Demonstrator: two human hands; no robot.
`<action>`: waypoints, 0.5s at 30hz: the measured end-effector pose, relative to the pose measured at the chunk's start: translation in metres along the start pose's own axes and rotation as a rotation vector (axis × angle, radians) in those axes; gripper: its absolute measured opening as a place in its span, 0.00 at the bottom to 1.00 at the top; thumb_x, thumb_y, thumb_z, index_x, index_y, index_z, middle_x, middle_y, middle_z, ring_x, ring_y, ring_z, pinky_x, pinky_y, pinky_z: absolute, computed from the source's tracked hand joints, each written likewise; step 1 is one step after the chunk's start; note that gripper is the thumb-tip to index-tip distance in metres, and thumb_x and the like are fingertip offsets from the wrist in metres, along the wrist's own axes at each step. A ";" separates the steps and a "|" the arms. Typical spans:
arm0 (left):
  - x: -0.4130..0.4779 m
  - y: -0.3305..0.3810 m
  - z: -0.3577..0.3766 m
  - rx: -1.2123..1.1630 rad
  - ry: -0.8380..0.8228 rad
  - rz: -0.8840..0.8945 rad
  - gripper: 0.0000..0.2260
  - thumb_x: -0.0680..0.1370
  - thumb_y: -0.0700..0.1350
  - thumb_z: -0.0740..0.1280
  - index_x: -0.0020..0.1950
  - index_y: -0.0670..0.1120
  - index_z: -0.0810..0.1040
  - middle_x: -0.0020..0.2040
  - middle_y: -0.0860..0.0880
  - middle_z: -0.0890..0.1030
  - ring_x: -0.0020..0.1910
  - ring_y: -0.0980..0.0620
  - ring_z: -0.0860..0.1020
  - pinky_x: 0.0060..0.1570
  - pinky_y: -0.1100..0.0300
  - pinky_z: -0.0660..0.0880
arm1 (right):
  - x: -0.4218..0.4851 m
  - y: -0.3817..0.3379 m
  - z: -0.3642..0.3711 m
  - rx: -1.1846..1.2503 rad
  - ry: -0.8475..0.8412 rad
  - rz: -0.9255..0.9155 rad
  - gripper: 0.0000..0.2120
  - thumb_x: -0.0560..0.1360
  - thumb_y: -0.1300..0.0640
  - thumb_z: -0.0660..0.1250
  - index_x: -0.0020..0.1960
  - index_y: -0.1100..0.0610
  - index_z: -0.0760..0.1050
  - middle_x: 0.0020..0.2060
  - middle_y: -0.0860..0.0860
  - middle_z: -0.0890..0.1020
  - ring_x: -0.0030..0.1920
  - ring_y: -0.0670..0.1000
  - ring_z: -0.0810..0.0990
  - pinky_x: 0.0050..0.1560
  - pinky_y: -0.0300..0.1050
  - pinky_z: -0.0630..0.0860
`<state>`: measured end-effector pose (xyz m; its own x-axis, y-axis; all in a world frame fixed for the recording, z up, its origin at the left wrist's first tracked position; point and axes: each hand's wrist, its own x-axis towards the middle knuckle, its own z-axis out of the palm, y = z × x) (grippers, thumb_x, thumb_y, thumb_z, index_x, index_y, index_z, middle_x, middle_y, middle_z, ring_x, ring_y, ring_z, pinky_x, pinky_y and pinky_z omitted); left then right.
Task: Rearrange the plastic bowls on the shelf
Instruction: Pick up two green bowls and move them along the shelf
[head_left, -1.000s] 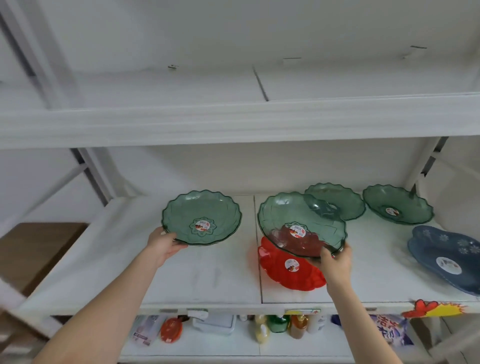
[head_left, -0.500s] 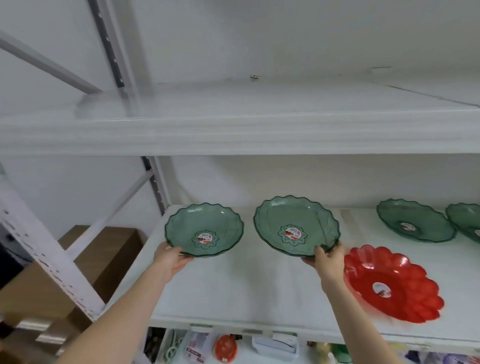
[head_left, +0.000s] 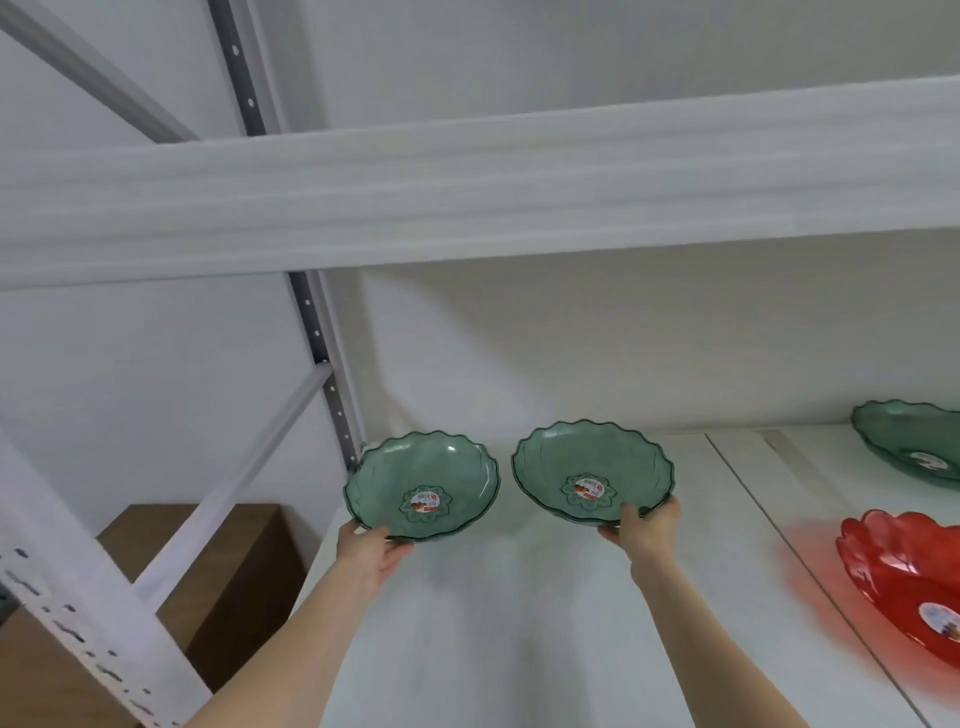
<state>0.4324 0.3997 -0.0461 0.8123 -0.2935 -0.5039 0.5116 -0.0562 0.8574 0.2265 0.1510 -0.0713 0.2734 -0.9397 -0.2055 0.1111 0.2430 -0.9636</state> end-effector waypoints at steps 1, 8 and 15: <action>0.008 -0.003 0.002 0.008 -0.005 -0.008 0.22 0.78 0.36 0.61 0.71 0.46 0.66 0.57 0.35 0.81 0.40 0.42 0.82 0.56 0.52 0.73 | 0.005 0.007 0.004 -0.006 0.010 0.004 0.27 0.74 0.71 0.59 0.71 0.59 0.60 0.65 0.60 0.73 0.54 0.67 0.79 0.30 0.49 0.82; 0.048 -0.020 0.010 -0.016 -0.031 -0.023 0.21 0.79 0.35 0.59 0.72 0.45 0.64 0.58 0.33 0.79 0.40 0.42 0.82 0.54 0.52 0.73 | 0.028 0.035 0.020 0.002 0.022 0.009 0.29 0.75 0.70 0.60 0.73 0.57 0.57 0.66 0.59 0.71 0.59 0.67 0.77 0.25 0.43 0.80; 0.061 -0.020 0.010 0.052 -0.053 -0.001 0.18 0.80 0.40 0.60 0.69 0.49 0.64 0.53 0.38 0.80 0.50 0.41 0.81 0.59 0.49 0.73 | 0.045 0.050 0.023 -0.009 0.022 0.017 0.30 0.75 0.68 0.63 0.73 0.54 0.57 0.65 0.58 0.71 0.58 0.67 0.78 0.27 0.42 0.81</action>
<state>0.4686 0.3736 -0.0930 0.7954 -0.3432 -0.4996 0.4961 -0.1051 0.8619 0.2660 0.1268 -0.1249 0.2545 -0.9406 -0.2249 0.0982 0.2565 -0.9615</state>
